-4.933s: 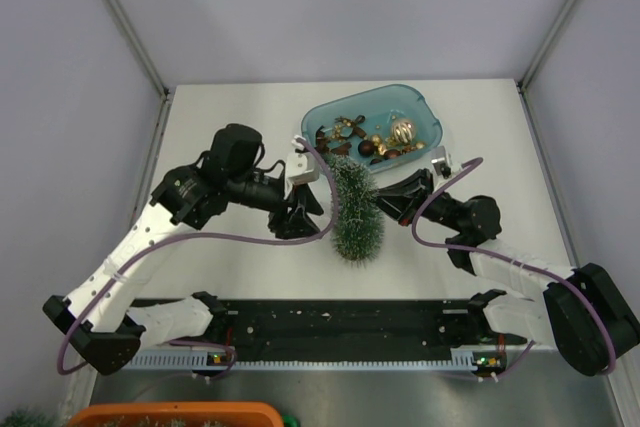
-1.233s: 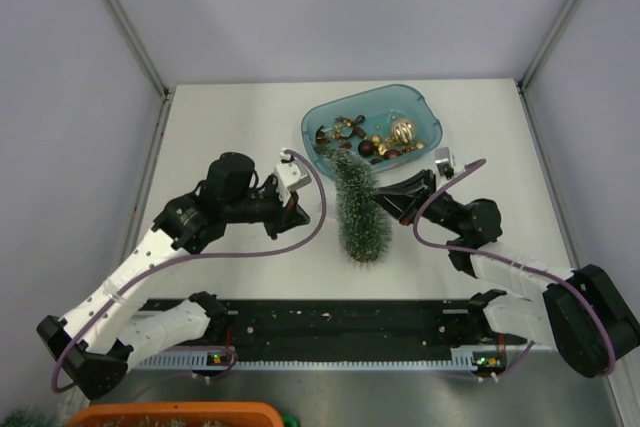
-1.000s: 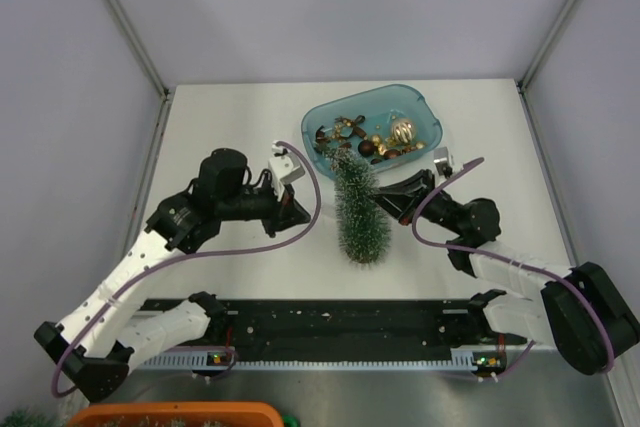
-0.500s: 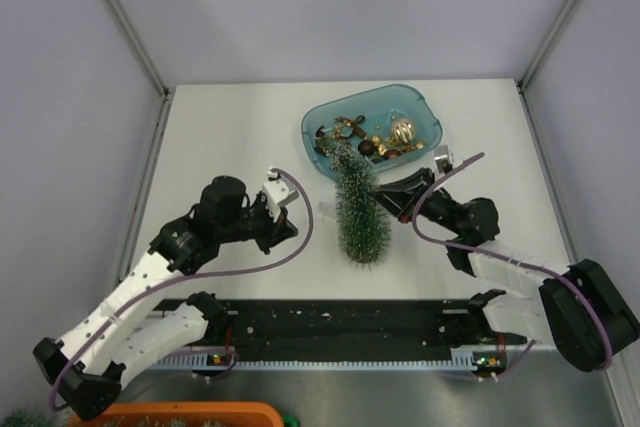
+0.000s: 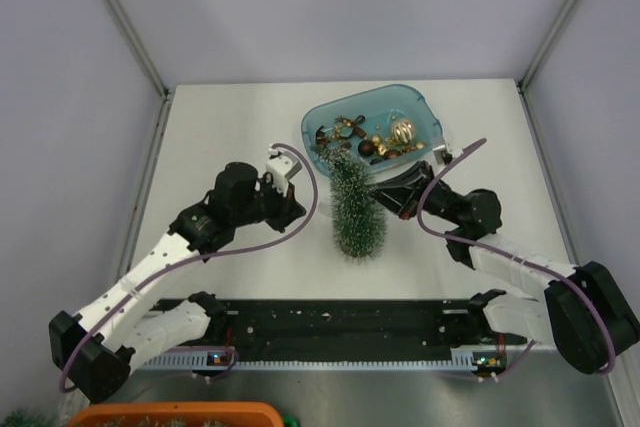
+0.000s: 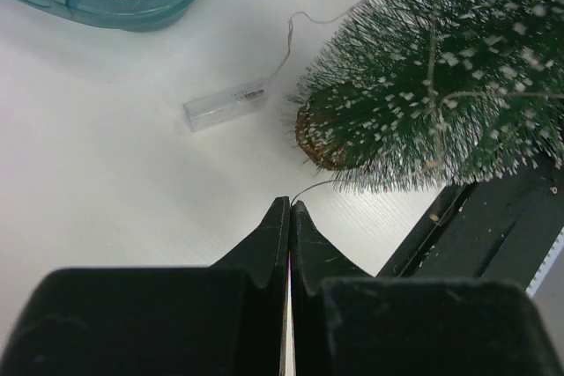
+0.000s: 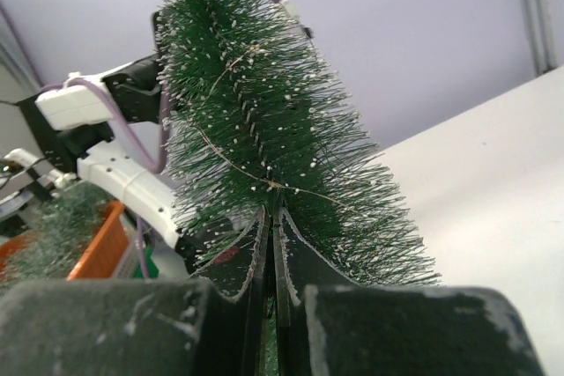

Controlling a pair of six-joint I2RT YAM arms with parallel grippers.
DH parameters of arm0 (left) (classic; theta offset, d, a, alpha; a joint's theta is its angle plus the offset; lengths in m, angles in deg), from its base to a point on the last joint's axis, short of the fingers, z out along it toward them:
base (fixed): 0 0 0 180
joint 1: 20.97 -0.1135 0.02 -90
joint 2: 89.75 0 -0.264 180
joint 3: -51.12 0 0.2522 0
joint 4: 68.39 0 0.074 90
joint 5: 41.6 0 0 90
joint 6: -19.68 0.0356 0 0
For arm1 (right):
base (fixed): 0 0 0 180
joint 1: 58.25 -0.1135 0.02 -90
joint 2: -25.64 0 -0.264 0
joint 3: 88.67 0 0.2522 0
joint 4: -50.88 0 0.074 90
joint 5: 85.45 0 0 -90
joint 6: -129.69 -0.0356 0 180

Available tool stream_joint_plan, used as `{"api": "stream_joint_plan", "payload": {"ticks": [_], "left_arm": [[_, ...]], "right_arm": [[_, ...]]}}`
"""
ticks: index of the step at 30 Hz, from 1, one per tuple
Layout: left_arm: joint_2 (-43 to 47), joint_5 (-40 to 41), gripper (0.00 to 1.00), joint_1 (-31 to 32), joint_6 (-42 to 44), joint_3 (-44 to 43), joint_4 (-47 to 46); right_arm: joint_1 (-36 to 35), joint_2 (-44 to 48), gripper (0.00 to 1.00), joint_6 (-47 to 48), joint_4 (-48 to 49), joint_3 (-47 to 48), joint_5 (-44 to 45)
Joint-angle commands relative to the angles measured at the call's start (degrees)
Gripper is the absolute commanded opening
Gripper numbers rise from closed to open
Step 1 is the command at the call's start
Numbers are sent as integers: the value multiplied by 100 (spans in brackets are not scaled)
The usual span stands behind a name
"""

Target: Decorate the small christmas tree

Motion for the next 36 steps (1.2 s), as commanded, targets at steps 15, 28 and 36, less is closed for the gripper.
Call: {"api": "stream_joint_plan", "payload": {"ticks": [15,28,36], "left_arm": [[-829,-1152,0,-708,-571,-516,-1315],[-1427,-2619,0,-725,-167,-1394,-1921],[-1725,-2884,0,-541,1816,-2799,-983]], "right_arm": [[-878,-439,0,-363,2449,1076,-1626],[-1556,-1485,0,155,2379,1436,-2146],[-1652,-1267,0,2647,-1228,1796,-1462]]}}
